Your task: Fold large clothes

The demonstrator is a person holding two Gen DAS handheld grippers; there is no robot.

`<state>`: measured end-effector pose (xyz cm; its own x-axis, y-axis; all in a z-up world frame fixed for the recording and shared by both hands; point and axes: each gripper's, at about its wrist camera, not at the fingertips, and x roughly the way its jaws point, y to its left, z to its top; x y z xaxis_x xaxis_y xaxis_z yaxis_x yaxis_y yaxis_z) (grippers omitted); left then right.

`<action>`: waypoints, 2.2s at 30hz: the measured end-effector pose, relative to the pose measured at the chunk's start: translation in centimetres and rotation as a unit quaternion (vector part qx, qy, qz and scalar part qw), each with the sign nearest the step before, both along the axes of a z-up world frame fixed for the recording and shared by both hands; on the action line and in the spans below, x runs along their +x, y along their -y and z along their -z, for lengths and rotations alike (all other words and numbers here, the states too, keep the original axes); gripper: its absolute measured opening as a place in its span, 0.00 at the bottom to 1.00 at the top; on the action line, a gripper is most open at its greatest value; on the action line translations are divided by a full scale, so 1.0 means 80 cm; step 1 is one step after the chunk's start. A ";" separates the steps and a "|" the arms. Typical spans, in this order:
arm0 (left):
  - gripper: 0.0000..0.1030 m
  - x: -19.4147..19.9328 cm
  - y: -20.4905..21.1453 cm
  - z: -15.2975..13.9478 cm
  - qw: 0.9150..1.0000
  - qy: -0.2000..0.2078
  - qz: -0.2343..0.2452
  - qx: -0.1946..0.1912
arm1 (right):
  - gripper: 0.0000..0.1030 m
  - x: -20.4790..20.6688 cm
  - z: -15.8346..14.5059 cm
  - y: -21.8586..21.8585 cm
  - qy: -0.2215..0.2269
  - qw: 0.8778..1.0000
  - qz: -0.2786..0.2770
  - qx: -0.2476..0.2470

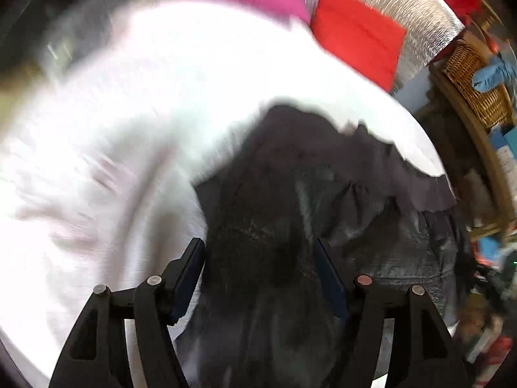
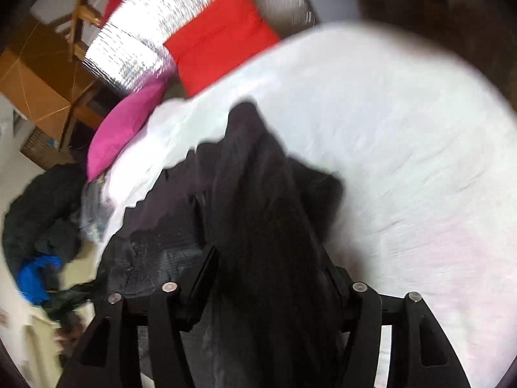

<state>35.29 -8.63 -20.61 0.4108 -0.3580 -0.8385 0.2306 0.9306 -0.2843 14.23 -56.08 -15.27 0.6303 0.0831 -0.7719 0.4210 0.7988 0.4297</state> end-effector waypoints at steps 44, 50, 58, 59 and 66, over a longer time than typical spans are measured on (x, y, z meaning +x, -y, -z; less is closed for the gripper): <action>1.00 -0.470 -0.083 -0.314 0.896 0.412 -0.122 0.115 | 0.73 -0.313 -0.301 -0.347 0.171 0.947 0.005 -0.273; 1.00 -0.494 -0.089 -0.325 0.893 0.421 -0.123 0.106 | 0.73 -0.337 -0.313 -0.366 0.183 0.940 0.020 -0.287; 1.00 -0.530 -0.097 -0.345 0.878 0.451 -0.129 0.098 | 0.73 -0.362 -0.331 -0.381 0.201 0.933 0.029 -0.298; 1.00 -0.535 -0.099 -0.348 0.876 0.456 -0.131 0.095 | 0.73 -0.364 -0.333 -0.382 0.202 0.932 0.030 -0.300; 1.00 -0.556 -0.107 -0.362 0.865 0.475 -0.141 0.082 | 0.73 -0.374 -0.344 -0.390 0.211 0.927 0.032 -0.309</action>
<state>-9.19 -0.06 8.34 0.9938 -0.0400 -0.1042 0.0453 0.9978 0.0492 -15.70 -24.85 12.22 0.8748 -0.3414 -0.3438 0.3756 0.9261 0.0359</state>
